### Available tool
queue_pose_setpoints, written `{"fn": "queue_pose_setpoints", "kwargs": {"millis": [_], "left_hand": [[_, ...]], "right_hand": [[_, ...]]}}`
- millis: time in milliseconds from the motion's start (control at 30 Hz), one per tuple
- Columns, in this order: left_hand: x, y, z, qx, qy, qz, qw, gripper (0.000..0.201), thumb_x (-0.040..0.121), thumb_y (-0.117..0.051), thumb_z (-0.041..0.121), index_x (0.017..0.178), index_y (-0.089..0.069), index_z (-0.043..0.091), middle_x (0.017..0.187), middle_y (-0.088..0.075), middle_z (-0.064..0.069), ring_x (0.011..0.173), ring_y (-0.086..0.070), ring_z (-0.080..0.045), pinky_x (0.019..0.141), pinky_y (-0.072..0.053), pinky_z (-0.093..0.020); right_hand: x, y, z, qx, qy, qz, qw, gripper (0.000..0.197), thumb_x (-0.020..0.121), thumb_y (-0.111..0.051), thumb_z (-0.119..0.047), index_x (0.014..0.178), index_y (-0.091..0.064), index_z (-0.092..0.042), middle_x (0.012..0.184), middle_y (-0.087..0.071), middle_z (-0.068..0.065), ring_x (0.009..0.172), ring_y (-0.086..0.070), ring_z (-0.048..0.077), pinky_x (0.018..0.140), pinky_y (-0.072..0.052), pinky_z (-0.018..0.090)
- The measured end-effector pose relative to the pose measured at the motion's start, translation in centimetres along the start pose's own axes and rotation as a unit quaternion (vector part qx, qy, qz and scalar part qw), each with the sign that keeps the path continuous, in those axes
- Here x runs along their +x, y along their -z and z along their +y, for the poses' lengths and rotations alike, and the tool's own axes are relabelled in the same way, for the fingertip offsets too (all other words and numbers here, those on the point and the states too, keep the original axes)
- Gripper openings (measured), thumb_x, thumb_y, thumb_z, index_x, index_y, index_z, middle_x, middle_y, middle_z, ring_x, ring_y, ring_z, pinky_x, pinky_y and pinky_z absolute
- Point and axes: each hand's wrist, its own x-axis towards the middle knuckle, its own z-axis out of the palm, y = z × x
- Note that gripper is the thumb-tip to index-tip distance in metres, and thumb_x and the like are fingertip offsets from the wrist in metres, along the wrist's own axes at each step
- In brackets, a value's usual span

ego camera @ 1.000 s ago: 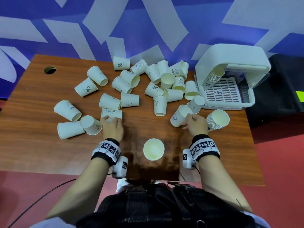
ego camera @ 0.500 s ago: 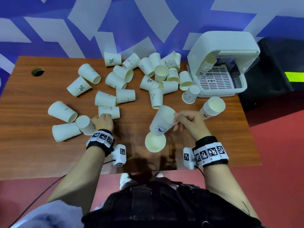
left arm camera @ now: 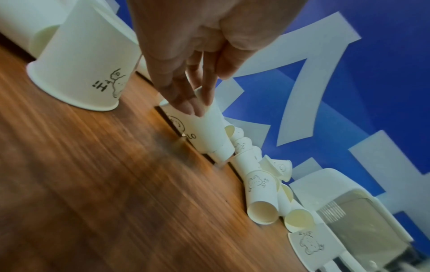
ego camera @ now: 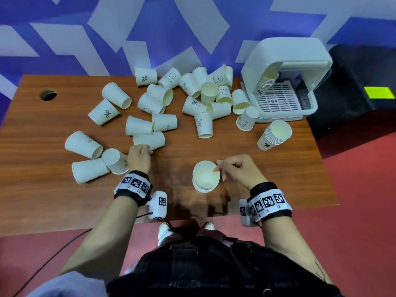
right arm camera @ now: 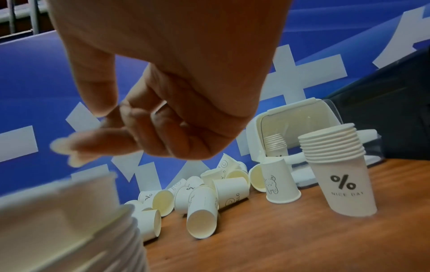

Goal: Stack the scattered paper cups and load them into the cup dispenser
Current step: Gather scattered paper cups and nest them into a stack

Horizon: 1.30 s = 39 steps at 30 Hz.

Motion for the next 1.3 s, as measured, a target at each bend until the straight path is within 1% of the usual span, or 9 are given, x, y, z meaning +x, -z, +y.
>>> {"fn": "queue_pose_setpoints", "kwargs": {"millis": [100, 233, 333, 433, 767, 933, 1033, 1167, 1300], "left_hand": [[-2.4, 0.2, 1.8, -0.037, -0.047, -0.017, 0.998, 0.026, 0.083, -0.045, 0.02, 0.067, -0.063, 0.029, 0.093, -0.062, 0.001, 0.104, -0.059, -0.03, 0.098, -0.045, -0.049], [-5.7, 0.1, 4.5, -0.099, -0.137, -0.08, 0.982, 0.026, 0.085, -0.047, 0.007, 0.074, -0.069, 0.01, 0.087, -0.062, 0.003, 0.095, -0.058, -0.016, 0.092, -0.045, -0.037], [-7.9, -0.1, 5.9, -0.12, -0.196, -0.143, 0.963, 0.025, 0.085, -0.046, 0.003, 0.073, -0.069, -0.001, 0.087, -0.061, -0.009, 0.09, -0.057, -0.012, 0.087, -0.044, -0.028], [-9.5, -0.3, 6.2, -0.099, -0.255, -0.211, 0.938, 0.026, 0.086, -0.048, 0.0, 0.069, -0.067, -0.006, 0.087, -0.06, -0.017, 0.09, -0.058, -0.025, 0.087, -0.043, -0.032], [-11.1, -0.9, 4.0, 0.124, -0.43, -0.275, 0.851, 0.032, 0.089, -0.045, 0.021, 0.072, -0.068, 0.006, 0.091, -0.062, -0.001, 0.091, -0.056, -0.019, 0.084, -0.044, -0.034], [-11.7, -1.3, 3.4, 0.08, -0.345, -0.286, 0.89, 0.019, 0.087, -0.048, 0.013, 0.08, -0.063, 0.005, 0.093, -0.056, 0.0, 0.084, -0.055, -0.015, 0.086, -0.039, -0.024], [-11.5, -1.7, 3.0, 0.038, -0.324, -0.214, 0.921, 0.024, 0.09, -0.039, 0.01, 0.086, -0.062, 0.003, 0.091, -0.055, -0.005, 0.08, -0.053, -0.001, 0.083, -0.037, -0.011], [-10.3, -2.5, 1.5, 0.074, -0.267, -0.178, 0.944, 0.029, 0.097, -0.036, 0.011, 0.094, -0.064, 0.007, 0.099, -0.055, -0.007, 0.085, -0.056, -0.016, 0.081, -0.047, -0.03], [-9.6, -3.5, 0.1, 0.147, -0.167, -0.217, 0.95, 0.035, 0.1, -0.035, 0.023, 0.118, -0.059, 0.006, 0.117, -0.056, -0.012, 0.108, -0.055, -0.028, 0.099, -0.043, -0.043]], "right_hand": [[0.3, -0.4, 0.8, -0.015, -0.011, 0.055, 0.998, 0.035, 0.097, -0.055, -0.024, 0.077, -0.076, -0.005, 0.054, -0.061, 0.01, 0.042, -0.051, 0.0, 0.067, -0.041, 0.015], [0.9, -0.6, 2.6, -0.035, -0.032, 0.127, 0.991, 0.037, 0.096, -0.054, -0.033, 0.068, -0.074, -0.019, 0.046, -0.061, -0.001, 0.06, -0.065, 0.011, 0.094, -0.047, 0.03], [0.6, -0.8, 2.5, -0.029, -0.034, 0.149, 0.988, 0.038, 0.097, -0.053, -0.03, 0.07, -0.075, -0.014, 0.046, -0.06, -0.002, 0.049, -0.057, 0.001, 0.085, -0.048, 0.031], [0.2, -0.9, 2.6, -0.022, -0.038, 0.153, 0.987, 0.038, 0.097, -0.053, -0.029, 0.072, -0.075, -0.013, 0.047, -0.06, 0.0, 0.042, -0.052, 0.0, 0.077, -0.044, 0.031], [-0.8, -0.9, 4.0, -0.026, -0.049, 0.165, 0.985, 0.037, 0.096, -0.054, -0.033, 0.067, -0.073, -0.021, 0.046, -0.061, -0.003, 0.041, -0.051, 0.0, 0.071, -0.042, 0.032], [-1.6, -1.0, 4.5, -0.027, -0.054, 0.148, 0.987, 0.032, 0.097, -0.052, -0.034, 0.078, -0.074, -0.021, 0.049, -0.062, -0.003, 0.045, -0.053, -0.003, 0.072, -0.042, 0.029], [-1.9, -1.5, 4.7, -0.013, -0.057, 0.114, 0.992, 0.027, 0.096, -0.051, -0.04, 0.096, -0.071, -0.023, 0.054, -0.065, -0.001, 0.055, -0.058, 0.002, 0.068, -0.042, 0.029], [-2.1, -2.5, 4.4, -0.01, -0.089, 0.075, 0.993, 0.033, 0.095, -0.048, -0.045, 0.118, -0.061, -0.024, 0.065, -0.068, 0.005, 0.056, -0.059, 0.01, 0.056, -0.044, 0.025], [-2.4, -3.5, 4.5, -0.034, -0.153, 0.021, 0.987, 0.05, 0.095, -0.04, -0.055, 0.136, -0.046, -0.027, 0.076, -0.073, 0.007, 0.05, -0.056, 0.014, 0.055, -0.049, 0.026]]}}
